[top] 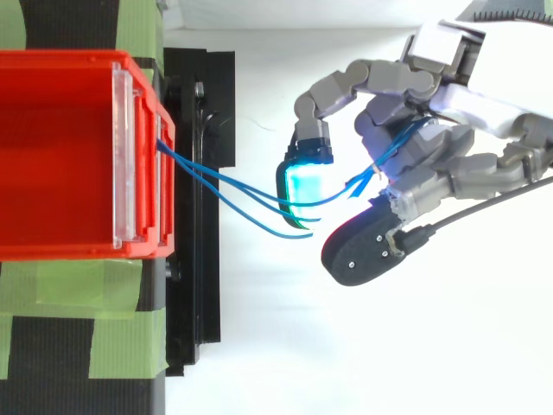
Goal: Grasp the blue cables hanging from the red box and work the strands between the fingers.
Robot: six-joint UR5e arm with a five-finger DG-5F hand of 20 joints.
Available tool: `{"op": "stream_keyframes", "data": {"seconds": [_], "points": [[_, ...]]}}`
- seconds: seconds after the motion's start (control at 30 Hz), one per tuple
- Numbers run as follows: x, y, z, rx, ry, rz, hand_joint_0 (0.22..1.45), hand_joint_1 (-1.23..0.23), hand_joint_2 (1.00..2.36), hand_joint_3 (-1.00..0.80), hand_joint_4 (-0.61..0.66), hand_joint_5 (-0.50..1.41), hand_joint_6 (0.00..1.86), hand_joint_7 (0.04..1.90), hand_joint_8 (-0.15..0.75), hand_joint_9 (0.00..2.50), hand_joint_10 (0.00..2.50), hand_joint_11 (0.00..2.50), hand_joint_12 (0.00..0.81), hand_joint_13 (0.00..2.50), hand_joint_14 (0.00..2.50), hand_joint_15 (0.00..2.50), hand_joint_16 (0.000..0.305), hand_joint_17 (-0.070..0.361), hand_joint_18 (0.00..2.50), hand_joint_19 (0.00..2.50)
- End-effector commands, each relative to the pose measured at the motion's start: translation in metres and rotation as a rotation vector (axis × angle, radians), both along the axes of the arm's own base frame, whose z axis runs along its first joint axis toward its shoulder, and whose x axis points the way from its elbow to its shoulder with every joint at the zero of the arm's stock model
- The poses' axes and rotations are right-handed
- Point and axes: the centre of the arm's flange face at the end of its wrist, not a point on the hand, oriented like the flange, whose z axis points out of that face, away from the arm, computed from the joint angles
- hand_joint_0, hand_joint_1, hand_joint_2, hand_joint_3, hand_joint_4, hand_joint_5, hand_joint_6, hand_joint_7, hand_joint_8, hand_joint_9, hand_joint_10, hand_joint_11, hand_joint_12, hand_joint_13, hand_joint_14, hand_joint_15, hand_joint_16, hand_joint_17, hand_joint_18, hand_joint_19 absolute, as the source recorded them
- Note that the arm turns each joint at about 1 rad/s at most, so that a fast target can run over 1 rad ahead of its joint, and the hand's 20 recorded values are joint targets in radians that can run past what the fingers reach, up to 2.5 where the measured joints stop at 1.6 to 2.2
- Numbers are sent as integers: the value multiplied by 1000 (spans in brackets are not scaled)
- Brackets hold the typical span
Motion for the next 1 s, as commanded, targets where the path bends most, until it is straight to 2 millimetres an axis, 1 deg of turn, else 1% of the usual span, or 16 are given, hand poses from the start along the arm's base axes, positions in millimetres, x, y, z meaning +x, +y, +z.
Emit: {"op": "stream_keyframes", "data": {"seconds": [0.0,0.03,0.17,0.23,0.33,0.4,0.43,0.47,0.6,0.67,0.73,0.8,0.83,0.9,0.93,0.97], "points": [[0,0,0,1,0,0,847,-695,1005,-864,131,307,556,1281,430,948,2500,2500,546,1370,2500,1511,73,164,1594,401],[0,0,0,1,0,0,819,-691,1003,-898,142,296,518,1294,430,948,2500,2500,546,1370,2500,1511,73,164,1594,401],[0,0,0,0,0,0,767,-672,1000,-1000,160,288,470,1283,430,948,2500,2500,546,1370,2500,1511,73,164,1594,401],[0,0,0,0,0,0,758,-664,1000,-1000,161,291,469,1283,430,948,2500,2500,546,1370,2500,1511,73,164,1594,401],[0,0,1,0,-1,0,761,-655,1000,-1000,161,313,497,1274,430,948,2500,2500,546,1370,2500,1511,73,164,1594,401],[0,0,0,0,0,0,802,-642,1000,-1000,145,341,521,1268,430,948,2500,2500,546,1370,2500,1511,73,164,1594,401],[0,0,0,0,0,0,819,-643,1000,-991,135,354,513,1276,430,948,2500,2500,546,1370,2500,1511,73,164,1594,401],[0,0,0,0,0,0,862,-648,1002,-932,128,378,507,1280,430,948,2500,2500,546,1370,2500,1511,73,164,1594,401],[0,0,0,0,0,0,883,-664,1007,-826,97,429,485,1292,430,948,2500,2500,546,1370,2500,1511,73,164,1594,401],[0,0,-1,0,2,0,881,-682,1011,-722,80,466,420,1319,430,948,2500,2500,546,1370,2500,1511,73,164,1594,401],[0,0,0,0,0,0,879,-693,1012,-678,71,503,311,1356,430,948,2500,2500,546,1370,2500,1511,73,164,1594,401],[0,0,0,0,0,0,877,-697,1014,-625,75,556,1,1458,430,948,2500,2500,546,1370,2500,1511,73,164,1594,401],[0,0,0,0,0,0,890,-703,1015,-591,99,527,9,1390,430,948,2500,2500,546,1370,2500,1511,73,164,1594,401],[0,0,0,0,0,0,923,-719,1015,-587,134,474,15,1245,430,948,2500,2500,546,1370,2500,1511,73,164,1594,401],[0,0,0,0,0,0,955,-725,1014,-602,164,454,16,1163,430,948,2500,2500,546,1370,2500,1511,73,164,1594,401],[0,0,-1,0,2,0,1001,-741,1015,-570,184,438,17,1095,430,948,2500,2500,546,1370,2500,1511,73,164,1594,401]]}}
